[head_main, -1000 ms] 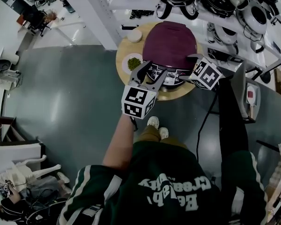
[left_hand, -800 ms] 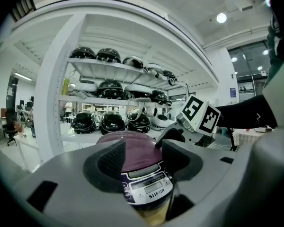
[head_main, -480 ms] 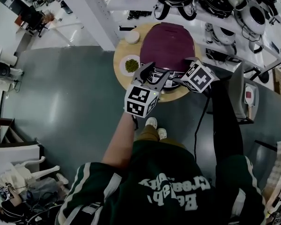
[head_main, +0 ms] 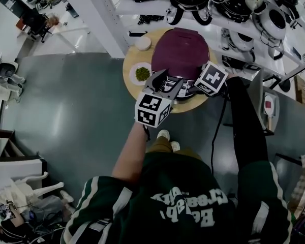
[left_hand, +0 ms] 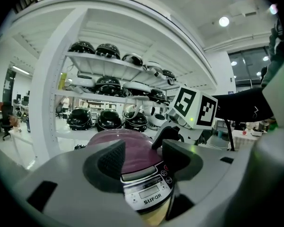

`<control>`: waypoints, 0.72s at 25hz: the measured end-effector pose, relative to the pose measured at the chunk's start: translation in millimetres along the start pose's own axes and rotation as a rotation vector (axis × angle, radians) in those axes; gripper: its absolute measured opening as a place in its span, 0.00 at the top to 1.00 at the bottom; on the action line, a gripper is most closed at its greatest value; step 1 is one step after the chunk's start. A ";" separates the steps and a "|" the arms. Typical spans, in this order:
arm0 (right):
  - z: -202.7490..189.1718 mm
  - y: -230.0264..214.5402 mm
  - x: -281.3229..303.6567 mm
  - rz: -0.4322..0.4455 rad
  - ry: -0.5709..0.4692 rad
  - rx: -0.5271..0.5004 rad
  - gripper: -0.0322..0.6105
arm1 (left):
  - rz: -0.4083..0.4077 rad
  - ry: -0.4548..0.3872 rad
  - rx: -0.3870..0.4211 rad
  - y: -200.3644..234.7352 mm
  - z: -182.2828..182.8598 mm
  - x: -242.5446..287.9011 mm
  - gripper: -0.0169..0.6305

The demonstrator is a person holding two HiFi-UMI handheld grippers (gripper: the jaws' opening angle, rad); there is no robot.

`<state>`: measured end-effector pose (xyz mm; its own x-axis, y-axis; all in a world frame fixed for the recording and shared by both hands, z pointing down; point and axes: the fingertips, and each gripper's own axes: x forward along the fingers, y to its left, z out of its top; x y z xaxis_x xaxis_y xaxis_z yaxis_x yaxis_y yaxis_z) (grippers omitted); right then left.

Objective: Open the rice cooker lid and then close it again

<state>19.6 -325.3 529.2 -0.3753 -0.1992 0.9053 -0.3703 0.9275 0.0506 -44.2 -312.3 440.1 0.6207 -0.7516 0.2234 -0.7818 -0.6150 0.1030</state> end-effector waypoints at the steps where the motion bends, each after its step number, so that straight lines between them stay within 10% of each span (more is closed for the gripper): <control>1: 0.6 0.4 -0.2 0.006 0.005 -0.006 0.29 | 0.002 0.003 -0.002 1.4 -1.1 -0.3 0.59; 18: 23.3 6.5 -4.2 -0.011 -0.224 -0.063 0.38 | 0.047 0.045 -0.013 34.7 -13.5 -3.4 0.59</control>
<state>-1.1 -325.9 515.8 -0.5533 -0.2676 0.7888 -0.3238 0.9416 0.0923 -74.2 -327.9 456.0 0.5804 -0.7677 0.2717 -0.8107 -0.5762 0.1035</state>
